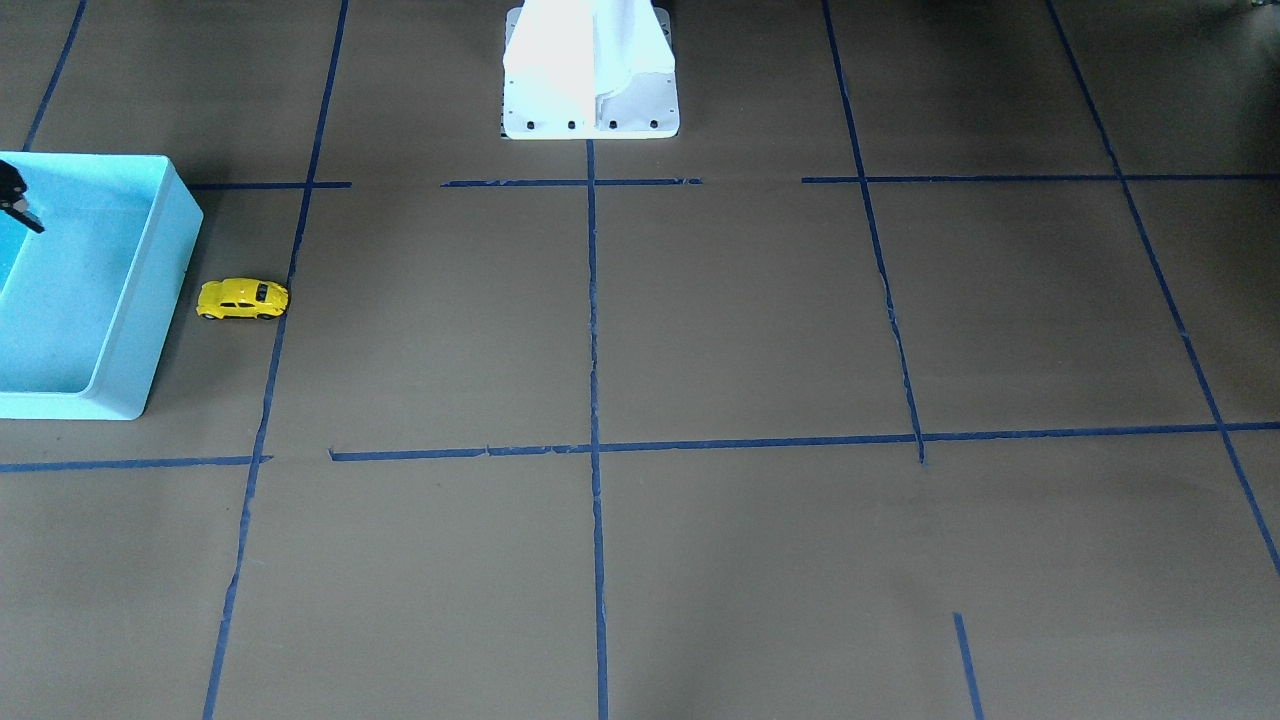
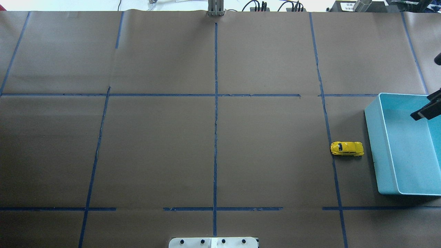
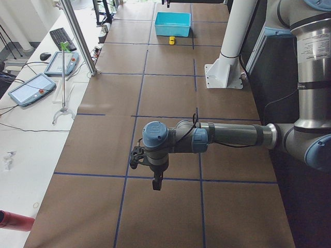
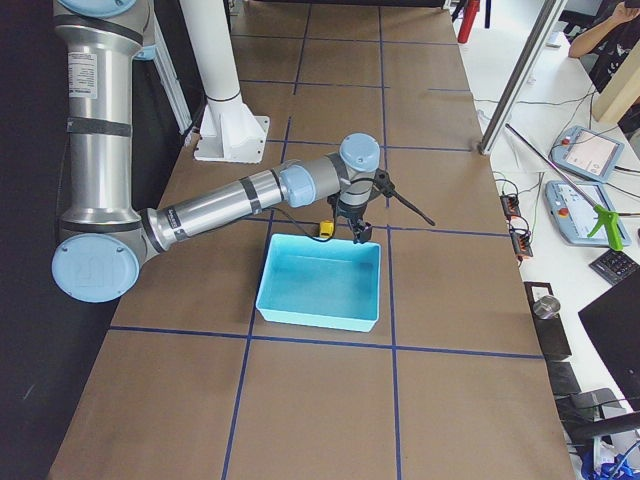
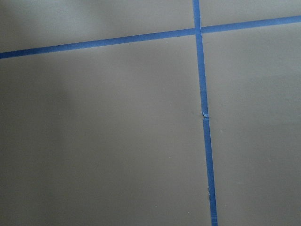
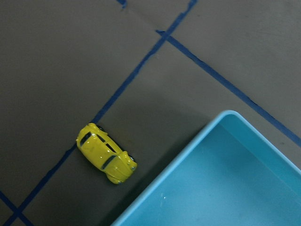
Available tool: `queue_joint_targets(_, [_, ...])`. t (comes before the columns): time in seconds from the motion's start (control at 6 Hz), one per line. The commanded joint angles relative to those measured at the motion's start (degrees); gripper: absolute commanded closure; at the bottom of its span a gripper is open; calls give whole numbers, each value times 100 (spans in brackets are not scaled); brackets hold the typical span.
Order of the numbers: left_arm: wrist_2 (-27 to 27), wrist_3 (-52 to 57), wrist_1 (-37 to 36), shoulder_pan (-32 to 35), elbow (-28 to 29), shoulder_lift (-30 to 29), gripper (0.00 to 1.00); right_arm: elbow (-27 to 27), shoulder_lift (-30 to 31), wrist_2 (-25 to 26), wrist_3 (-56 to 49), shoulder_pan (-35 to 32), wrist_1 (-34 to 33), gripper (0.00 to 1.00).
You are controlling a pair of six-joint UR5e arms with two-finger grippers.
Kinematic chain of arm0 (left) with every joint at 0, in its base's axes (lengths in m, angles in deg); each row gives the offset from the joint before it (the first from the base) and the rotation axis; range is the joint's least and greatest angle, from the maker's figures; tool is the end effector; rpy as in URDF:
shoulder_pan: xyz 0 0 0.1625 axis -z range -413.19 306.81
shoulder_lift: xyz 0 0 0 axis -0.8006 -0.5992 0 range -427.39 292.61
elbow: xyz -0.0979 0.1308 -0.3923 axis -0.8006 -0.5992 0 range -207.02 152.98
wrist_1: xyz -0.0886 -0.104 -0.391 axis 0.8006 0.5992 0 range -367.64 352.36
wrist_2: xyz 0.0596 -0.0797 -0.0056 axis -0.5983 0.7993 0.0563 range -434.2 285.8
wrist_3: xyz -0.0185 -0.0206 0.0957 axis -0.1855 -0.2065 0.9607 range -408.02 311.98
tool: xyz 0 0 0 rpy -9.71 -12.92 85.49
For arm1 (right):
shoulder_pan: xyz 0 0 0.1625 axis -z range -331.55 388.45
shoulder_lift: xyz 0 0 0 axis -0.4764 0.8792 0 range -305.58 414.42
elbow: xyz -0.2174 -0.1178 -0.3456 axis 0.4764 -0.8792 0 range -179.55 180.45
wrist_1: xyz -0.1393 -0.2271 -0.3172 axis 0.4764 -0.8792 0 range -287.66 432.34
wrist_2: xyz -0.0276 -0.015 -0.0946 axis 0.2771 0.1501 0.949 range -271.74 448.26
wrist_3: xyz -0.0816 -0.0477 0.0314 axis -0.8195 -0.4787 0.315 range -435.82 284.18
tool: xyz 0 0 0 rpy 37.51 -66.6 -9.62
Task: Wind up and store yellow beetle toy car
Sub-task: 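Move the right gripper down over the yellow car beside the bin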
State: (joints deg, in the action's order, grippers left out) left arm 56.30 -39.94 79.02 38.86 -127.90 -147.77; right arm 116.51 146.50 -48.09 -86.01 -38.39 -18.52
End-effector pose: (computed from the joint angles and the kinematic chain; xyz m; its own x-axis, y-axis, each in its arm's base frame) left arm -0.0835 -0.4152 0.6522 0.7565 0.0902 -0.6478 -0.0714 0.9959 0.0553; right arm -0.1251 -0.4485 0.4519 0.4507 -0.6739 0.5854 0.4486 0.7380 0.5042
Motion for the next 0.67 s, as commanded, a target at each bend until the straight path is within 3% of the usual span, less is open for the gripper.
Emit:
queue_joint_targets(0.0, [2, 18, 0, 68, -38, 5, 0, 513, -216, 1032, -305, 1507, 206, 0])
queue_joint_targets(0.33, [-7, 18, 0, 68, -38, 5, 0, 305, -384, 2327, -1164, 2445, 322, 0])
queue_joint_targets(0.5, [-7, 18, 0, 68, -38, 5, 0, 69, -436, 2366, -1726, 2456, 331, 0])
